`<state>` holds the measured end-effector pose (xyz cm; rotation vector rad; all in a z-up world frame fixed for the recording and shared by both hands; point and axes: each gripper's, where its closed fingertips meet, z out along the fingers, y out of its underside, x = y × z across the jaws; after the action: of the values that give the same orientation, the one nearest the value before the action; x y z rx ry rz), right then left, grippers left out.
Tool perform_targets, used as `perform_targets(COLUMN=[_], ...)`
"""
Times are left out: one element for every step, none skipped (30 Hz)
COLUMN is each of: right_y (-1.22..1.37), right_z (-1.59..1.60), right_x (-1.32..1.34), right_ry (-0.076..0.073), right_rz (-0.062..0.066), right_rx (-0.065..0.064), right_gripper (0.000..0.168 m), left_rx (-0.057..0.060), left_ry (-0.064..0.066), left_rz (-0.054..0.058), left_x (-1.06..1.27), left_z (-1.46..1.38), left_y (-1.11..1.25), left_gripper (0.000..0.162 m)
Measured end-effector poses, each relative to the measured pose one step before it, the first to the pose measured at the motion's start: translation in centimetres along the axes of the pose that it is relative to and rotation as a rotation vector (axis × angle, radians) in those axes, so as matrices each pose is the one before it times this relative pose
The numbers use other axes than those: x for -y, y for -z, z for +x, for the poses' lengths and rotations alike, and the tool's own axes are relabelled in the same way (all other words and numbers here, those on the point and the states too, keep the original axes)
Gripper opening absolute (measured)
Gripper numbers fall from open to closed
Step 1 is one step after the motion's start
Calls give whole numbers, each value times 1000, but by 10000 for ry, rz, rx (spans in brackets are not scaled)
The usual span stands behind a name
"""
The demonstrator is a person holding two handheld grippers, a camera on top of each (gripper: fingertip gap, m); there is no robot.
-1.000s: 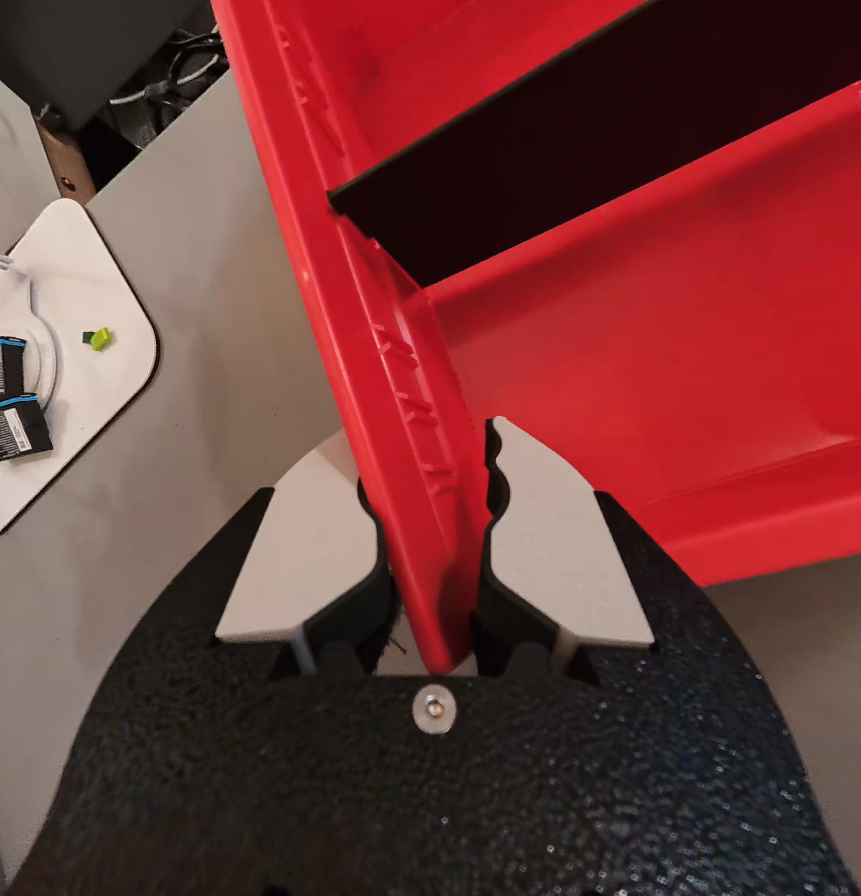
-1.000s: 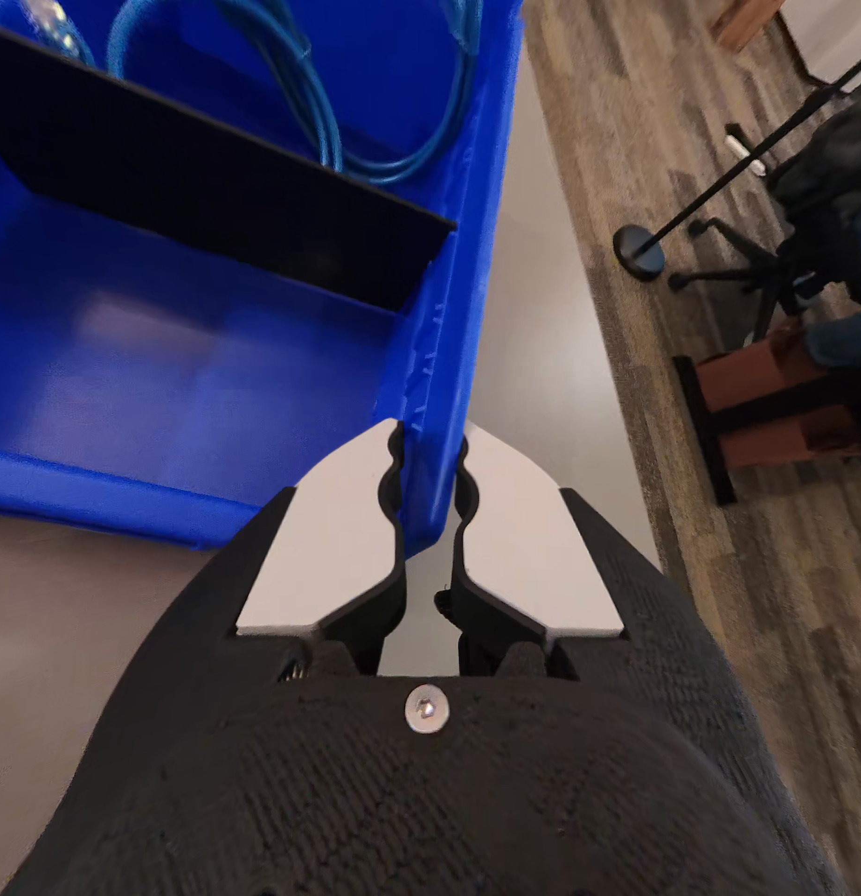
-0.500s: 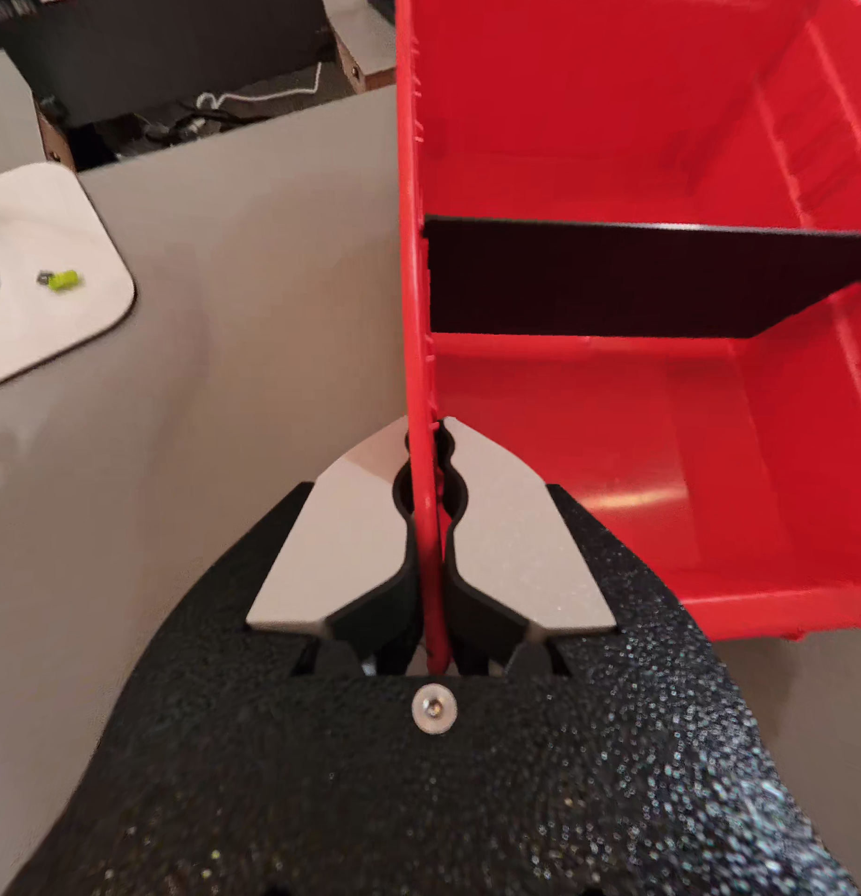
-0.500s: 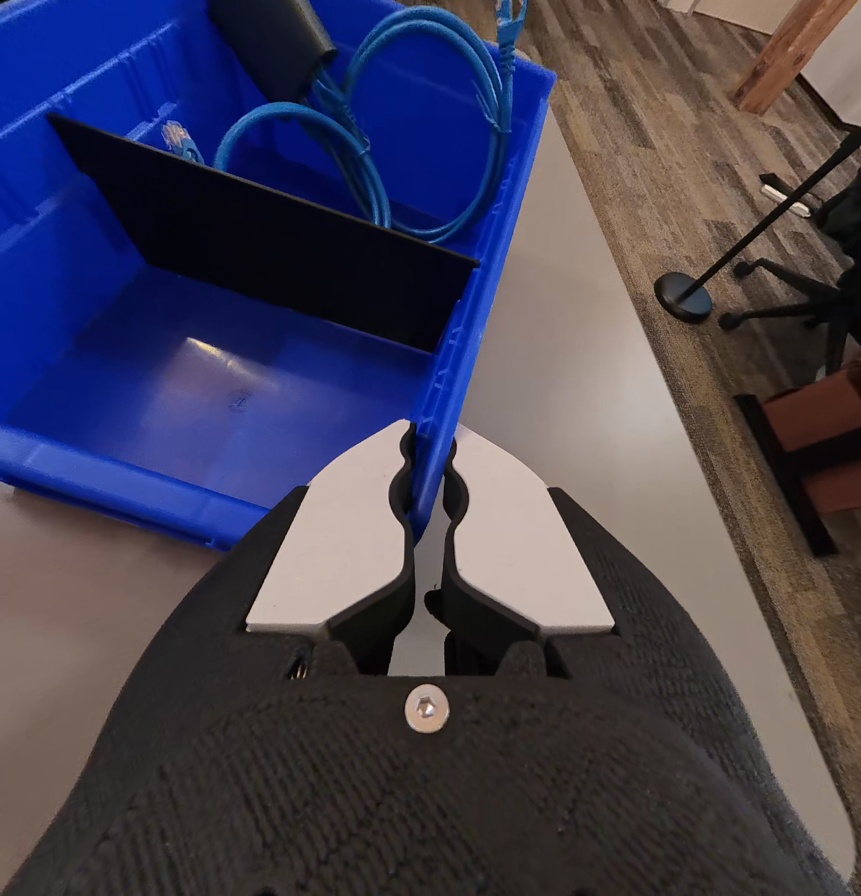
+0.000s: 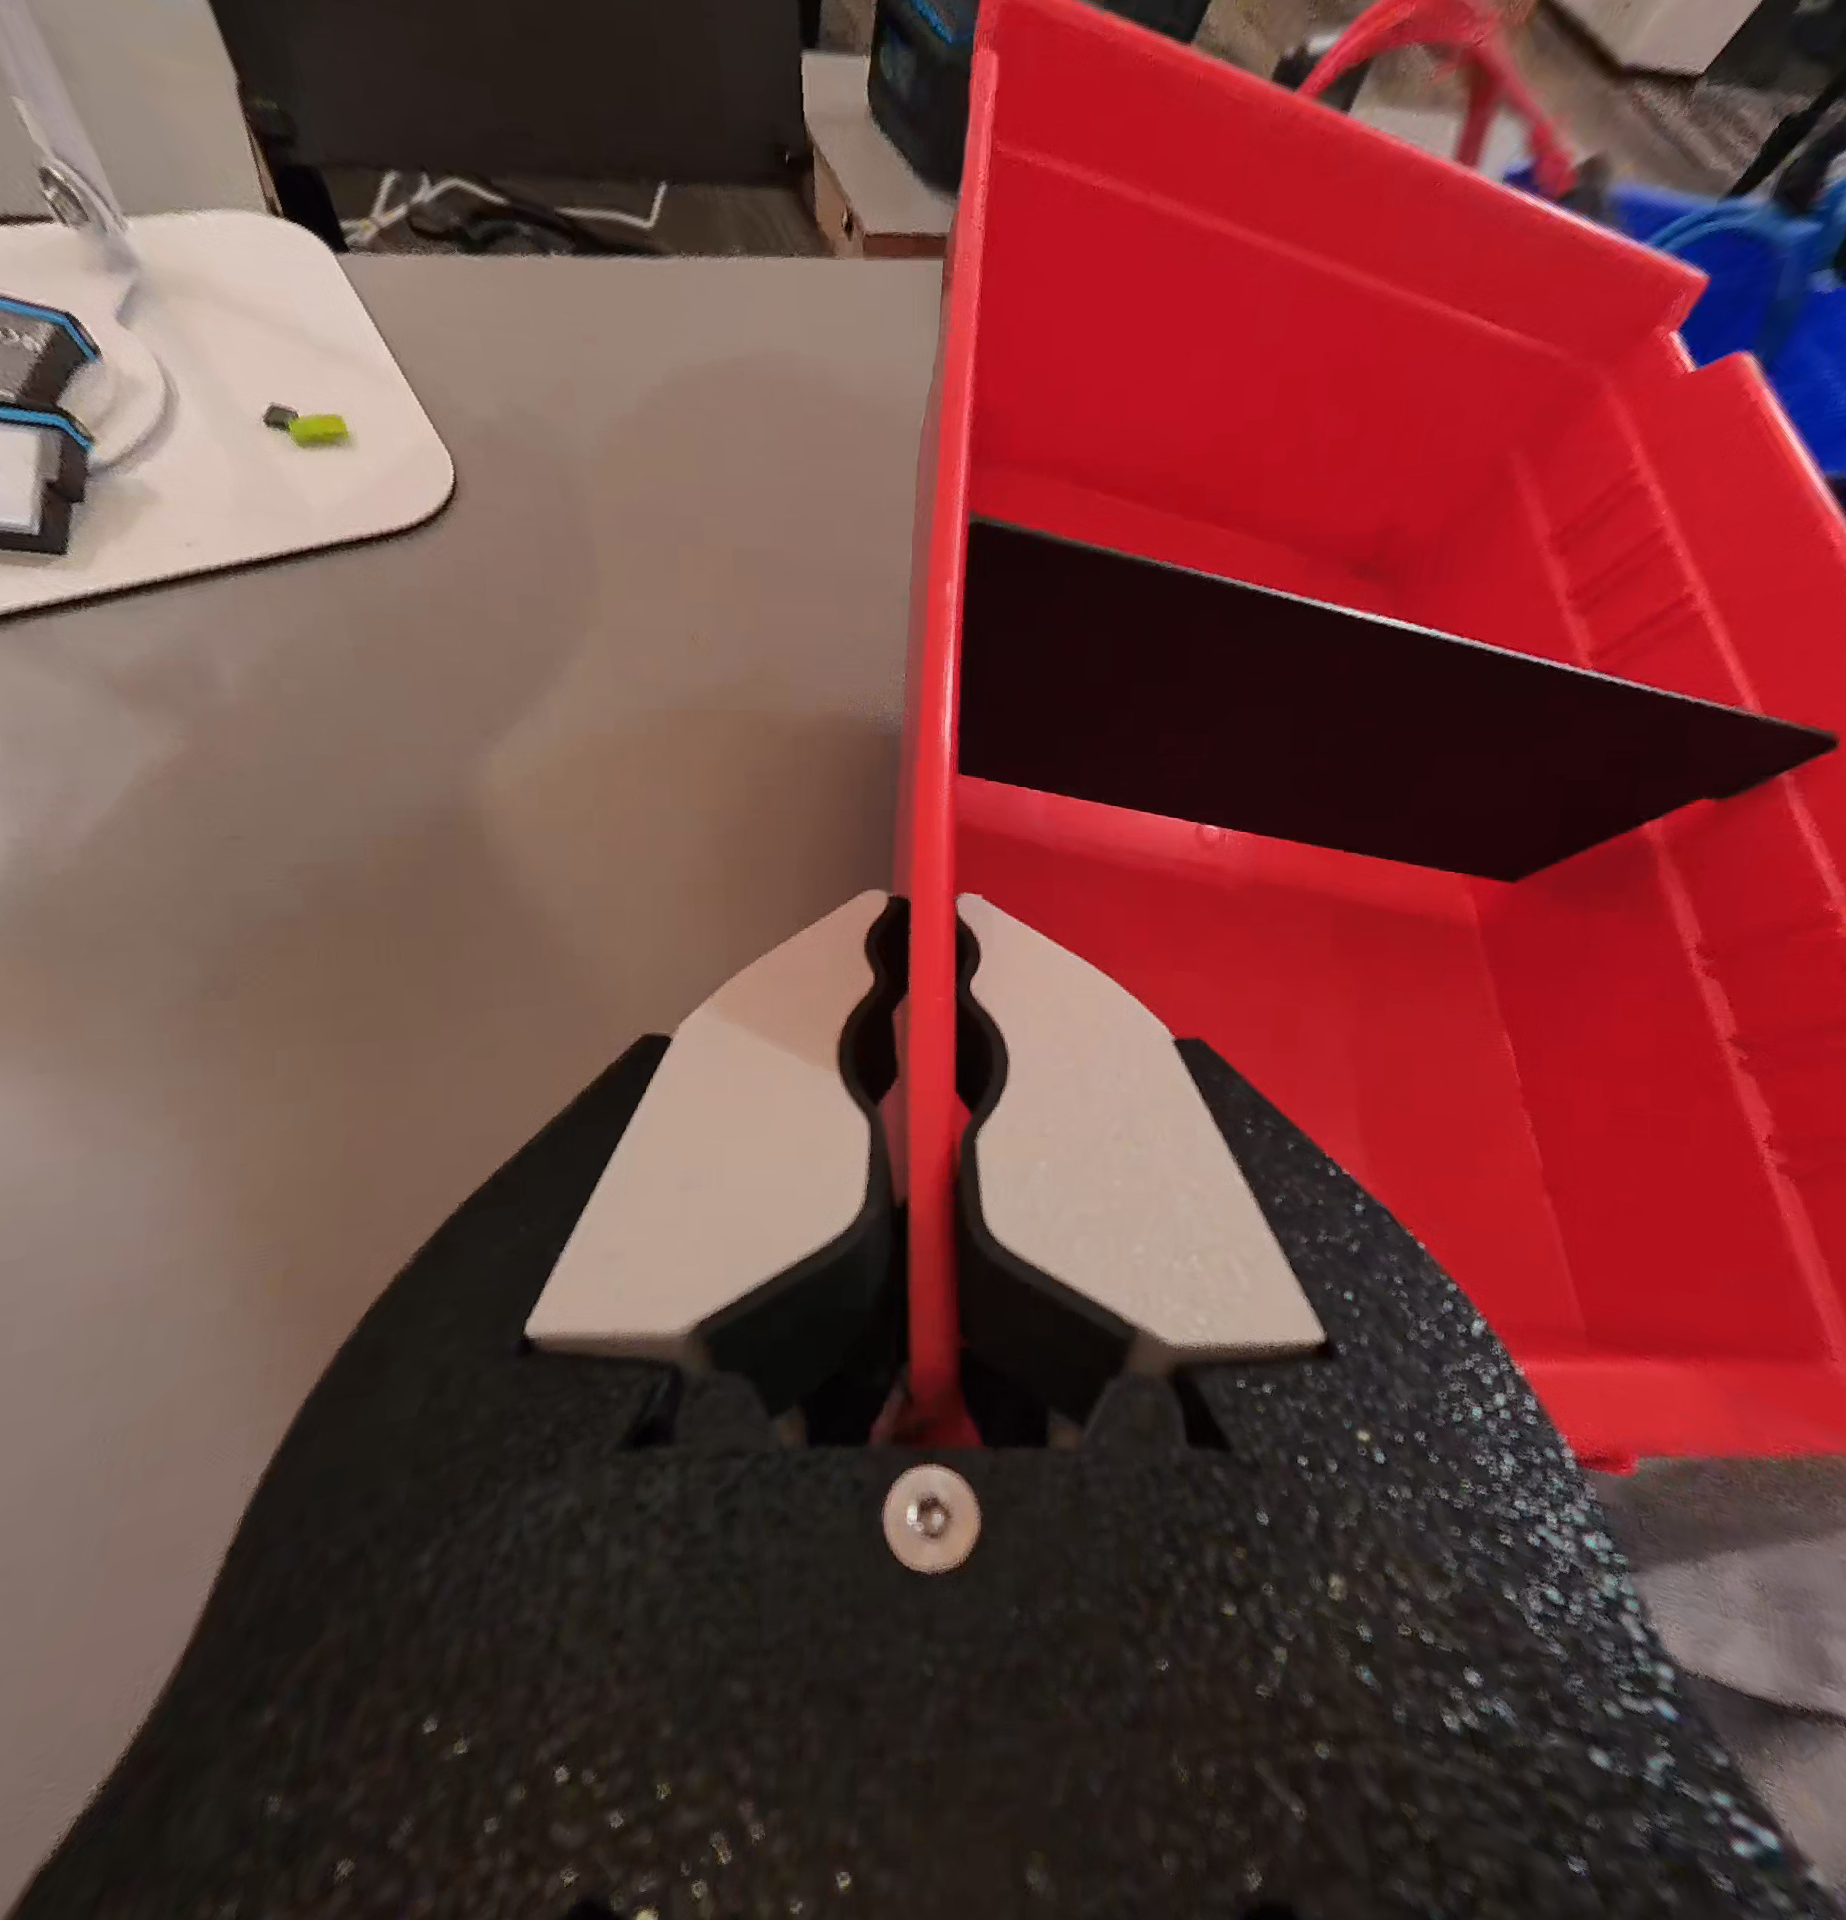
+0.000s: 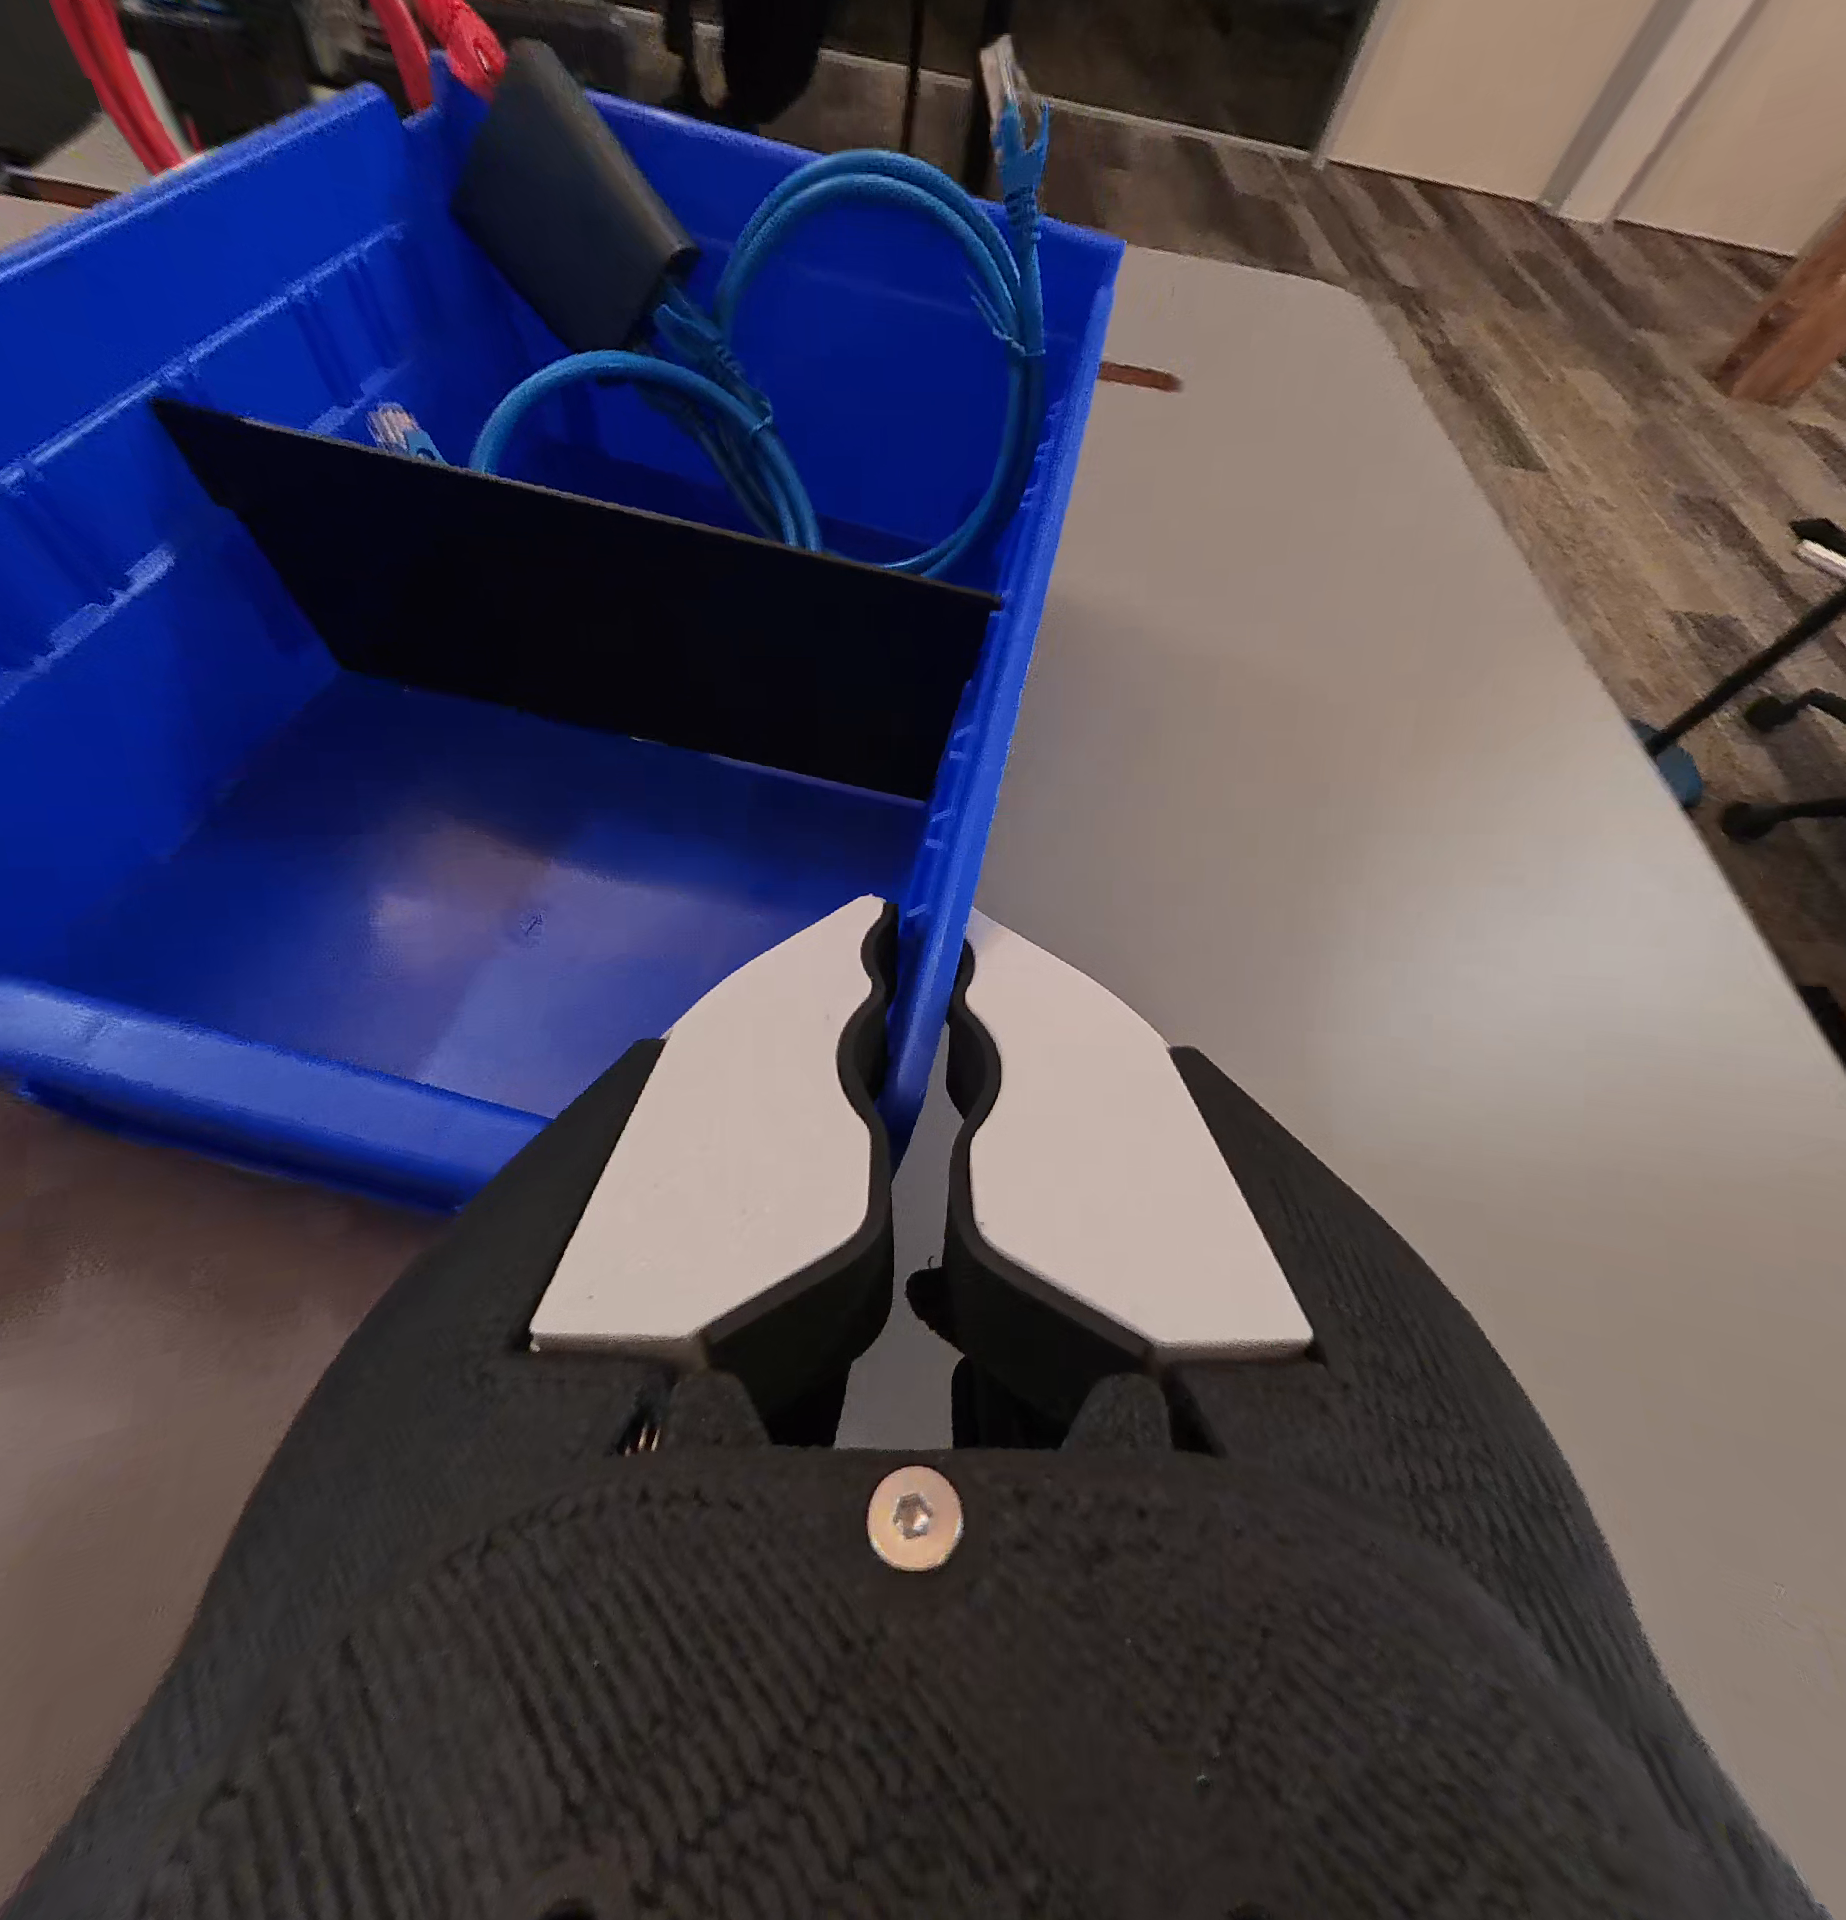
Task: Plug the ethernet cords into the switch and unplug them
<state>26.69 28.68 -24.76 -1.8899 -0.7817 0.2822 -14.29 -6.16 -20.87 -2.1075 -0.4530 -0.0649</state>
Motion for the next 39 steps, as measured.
perform_targets(right_y=[58,5,-38,-61,-68,-70,-90,-104,-88,-59,-27,15,131,325,513,642,635,679,939,1200,1297,1194,935,641,372,221,96,-25,-155,-254,-347,-418,-474,-501,-518,-497,-455,-448,-472], right_z=[-1130,-1122,-1110,-1135,-1153,-1178,-1189,-1160,-1203,-1221,-1206,-1084,-847,-414,45,601,901,1145,1640,2275,2760,3054,3132,3001,2767,2469,2114,1750,1501,1157,784,537,252,-68,-327,-532,-564,-372,-345], right_x=[171,181,174,200,221,229,267,270,283,323,351,347,313,296,186,150,19,-81,197,555,714,668,550,490,518,604,660,766,912,890,725,555,319,87,-142,-343,-557,-696,-676], right_ry=[51,45,23,24,57,104,132,95,76,87,112,121,51,-98,-200,-274,-350,-468,-461,-209,74,177,184,136,44,-14,-44,-23,9,43,65,17,-45,-85,-70,17,117,133,141], right_rz=[58,57,59,67,73,73,103,121,127,177,233,277,288,268,191,162,7,-146,10,216,270,191,88,18,14,40,31,81,164,182,127,111,100,88,70,48,5,-82,-124], right_rx=[186,177,175,191,176,167,197,230,292,323,322,294,247,172,132,17,0,-57,-331,-719,-956,-1033,-971,-812,-653,-518,-379,-285,-262,-172,-56,-16,56,141,198,245,204,44,30], right_gripper=[4,4,4,4,4,4,4,5,6,8,11,13,19,28,33,39,51,55,53,47,43,42,40,39,39,38,35,33,32,31,30,30,30,29,29,29,29,28,27], left_rx=[-141,-100,-61,-57,-1,-2,-31,-2,-66,-109,-150,-219,-211,-236,-252,-214,-202,-212,-211,-267,-318,-328,-356,-334,-246,-162,-94,-18,19,85,159,162,168,191,179,141,196,187,198], left_ry=[35,-64,-138,-150,-250,-270,-179,-250,-271,-276,-233,-165,-193,-131,-61,-70,-11,-20,-17,68,92,-1,-16,50,71,76,72,57,83,58,-2,24,58,-29,51,118,87,121,114], left_rz=[94,126,135,83,94,114,102,91,145,145,79,77,110,65,29,78,81,58,-40,-84,-84,-85,-97,-124,-176,-180,-180,-210,-228,-228,-210,-171,-140,-139,-142,-150,-209,-215,-167], left_x=[620,795,981,1096,1236,1340,1404,1442,1526,1547,1450,1424,1372,1203,1050,967,810,613,372,229,136,118,170,132,52,-17,-85,-156,-210,-246,-282,-325,-400,-476,-526,-554,-631,-600,-523], left_z=[244,306,389,472,484,539,607,661,745,721,727,829,849,882,965,1005,1052,1154,1185,1242,1257,1201,1089,1023,967,928,892,825,769,679,572,519,442,349,273,197,42,-15,-47], left_y=[846,852,792,700,567,411,204,-67,-350,-654,-944,-1199,-1479,-1721,-1912,-2036,-2126,-2163,-2224,-2226,-2245,-2274,-2300,-2235,-2178,-2095,-1982,-1887,-1729,-1603,-1455,-1327,-1236,-1118,-997,-868,-771,-650,-526], left_gripper=[5,5,5,5,5,5,5,5,5,5,5,5,5,6,6,6,6,6,6,6,6,6,6,6,6,6,7,6,6,6,6,6,6,5,5,5,6,5,6])
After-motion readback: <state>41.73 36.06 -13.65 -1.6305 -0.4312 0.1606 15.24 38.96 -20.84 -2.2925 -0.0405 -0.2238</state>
